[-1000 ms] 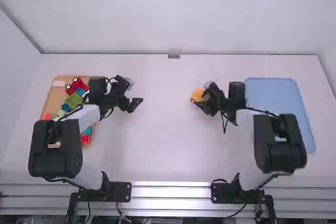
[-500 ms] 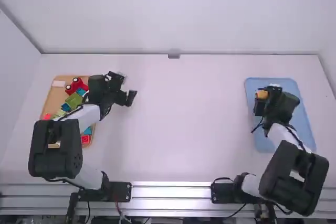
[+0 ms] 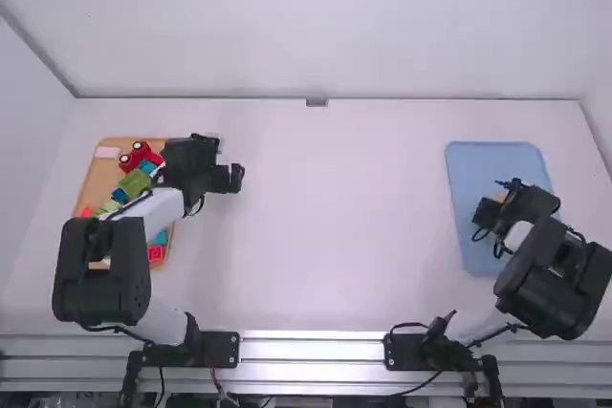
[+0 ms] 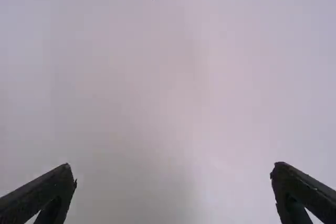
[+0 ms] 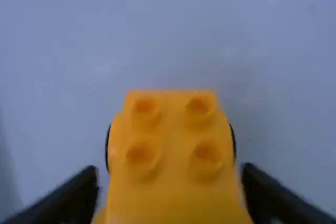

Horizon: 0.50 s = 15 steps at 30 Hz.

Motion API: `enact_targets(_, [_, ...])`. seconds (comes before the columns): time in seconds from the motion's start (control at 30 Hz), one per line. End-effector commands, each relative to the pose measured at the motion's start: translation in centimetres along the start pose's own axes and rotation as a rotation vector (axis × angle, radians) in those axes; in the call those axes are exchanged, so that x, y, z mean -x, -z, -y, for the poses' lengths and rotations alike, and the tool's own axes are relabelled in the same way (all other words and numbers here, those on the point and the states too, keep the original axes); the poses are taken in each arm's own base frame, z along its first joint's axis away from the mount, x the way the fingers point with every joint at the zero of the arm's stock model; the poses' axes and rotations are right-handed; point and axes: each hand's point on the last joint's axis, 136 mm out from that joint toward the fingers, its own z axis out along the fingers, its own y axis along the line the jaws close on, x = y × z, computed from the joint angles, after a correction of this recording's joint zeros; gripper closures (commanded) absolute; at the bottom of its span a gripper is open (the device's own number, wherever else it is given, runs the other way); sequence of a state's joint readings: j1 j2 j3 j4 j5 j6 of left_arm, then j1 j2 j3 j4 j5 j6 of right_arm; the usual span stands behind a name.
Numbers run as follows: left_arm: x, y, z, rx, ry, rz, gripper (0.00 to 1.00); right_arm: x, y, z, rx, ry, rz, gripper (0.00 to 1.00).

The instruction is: Assemble lego blocks to make yellow taxi

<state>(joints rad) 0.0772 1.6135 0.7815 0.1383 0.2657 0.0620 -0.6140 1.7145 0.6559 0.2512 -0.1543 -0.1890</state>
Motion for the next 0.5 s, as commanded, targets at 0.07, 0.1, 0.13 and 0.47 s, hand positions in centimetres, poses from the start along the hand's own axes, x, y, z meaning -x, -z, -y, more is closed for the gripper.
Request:
enact_targets(0.07, [3.6, 1.5, 0.1, 0.019, -0.011, 0.026, 0.01, 2.7, 1.7, 0.1, -0.007, 0.001, 0.001, 0.01])
enact_targets(0.1, [4.2, 1.9, 0.7, 0.011, -0.041, 0.018, 0.01, 3.2, 2.6, 0.1, -0.033, 0.000, -0.012, 0.01])
enact_targets(0.13, [4.4, 2.1, 0.9, 0.009, -0.051, 0.015, 0.01, 3.3, 3.0, 0.1, -0.047, -0.004, -0.017, 0.01])
enact_targets(0.47, [9.5, 9.3, 6.5, -0.053, -0.254, 0.078, 0.01, 7.8, 13.3, -4.8, -0.100, 0.072, 0.021, 0.01])
